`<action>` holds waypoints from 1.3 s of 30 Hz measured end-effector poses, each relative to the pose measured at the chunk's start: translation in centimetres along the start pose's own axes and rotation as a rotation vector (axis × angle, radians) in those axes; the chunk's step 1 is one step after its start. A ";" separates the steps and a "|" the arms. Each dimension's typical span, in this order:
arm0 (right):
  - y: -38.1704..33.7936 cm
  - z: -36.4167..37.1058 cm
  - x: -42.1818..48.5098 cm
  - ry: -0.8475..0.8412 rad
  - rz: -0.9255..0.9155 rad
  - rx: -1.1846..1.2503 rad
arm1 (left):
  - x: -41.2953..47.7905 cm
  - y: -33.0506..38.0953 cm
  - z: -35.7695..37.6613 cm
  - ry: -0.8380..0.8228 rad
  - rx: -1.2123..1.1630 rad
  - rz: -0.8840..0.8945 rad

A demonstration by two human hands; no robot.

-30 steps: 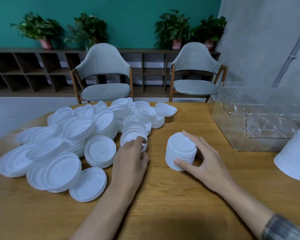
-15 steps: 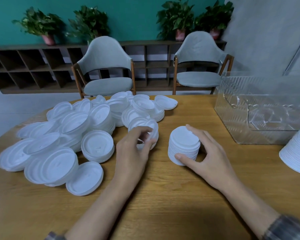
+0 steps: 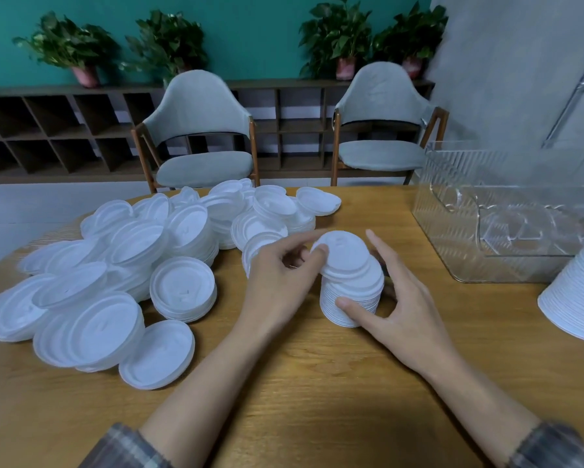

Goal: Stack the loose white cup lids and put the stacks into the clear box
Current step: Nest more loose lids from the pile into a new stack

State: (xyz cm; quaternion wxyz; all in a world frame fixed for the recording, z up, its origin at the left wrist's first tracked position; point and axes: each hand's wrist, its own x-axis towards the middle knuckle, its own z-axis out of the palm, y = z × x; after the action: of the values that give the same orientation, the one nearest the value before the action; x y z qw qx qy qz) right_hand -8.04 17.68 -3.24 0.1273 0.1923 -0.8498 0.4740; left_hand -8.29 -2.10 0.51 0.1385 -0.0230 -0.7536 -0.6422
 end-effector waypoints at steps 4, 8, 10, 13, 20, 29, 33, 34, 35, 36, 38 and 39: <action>0.1 0.2 0.1 -0.010 -0.010 -0.001 | 0.4 -0.1 0.1 0.016 0.044 0.036; -0.1 0.2 0.2 -0.007 -0.015 -0.010 | 0.6 -0.4 -0.3 -0.023 0.073 0.039; -0.1 0.2 0.2 -0.008 -0.021 -0.011 | 0.5 -0.5 -0.4 -0.051 0.114 0.050; -0.2 0.4 0.2 0.000 -0.044 -0.041 | 0.3 -0.6 -0.1 -0.054 0.170 0.091; 0.2 0.4 0.2 0.005 -0.050 -0.049 | -0.8 -0.6 0.7 -0.152 0.380 0.176; 0.4 0.4 0.1 -0.004 -0.049 -0.031 | -0.4 -0.7 0.6 -0.186 0.421 0.204; 0.7 0.5 0.0 0.022 -0.052 0.009 | -0.5 -1.2 0.7 -0.188 0.398 0.191; 0.8 0.5 0.0 0.028 -0.053 0.017 | -0.5 -1.3 0.7 -0.189 0.393 0.188; 0.8 0.6 0.0 0.030 -0.052 0.025 | -0.5 -1.3 0.7 -0.191 0.389 0.188; 0.7 0.6 0.1 0.027 -0.050 0.029 | -0.5 -1.4 0.6 -0.195 0.386 0.187; 0.5 0.5 0.2 0.011 -0.046 0.015 | -0.5 -1.5 0.4 -0.219 0.376 0.180; 0.3 0.5 0.2 0.006 -0.042 0.004 | -0.5 -1.5 0.2 -0.245 0.371 0.175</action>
State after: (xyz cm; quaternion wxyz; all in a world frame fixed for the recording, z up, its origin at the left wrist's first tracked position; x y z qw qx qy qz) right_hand -8.38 17.37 -3.66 0.1394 0.2088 -0.8441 0.4738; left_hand -8.12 -2.06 -1.04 0.1030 -0.1399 -0.8649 -0.4709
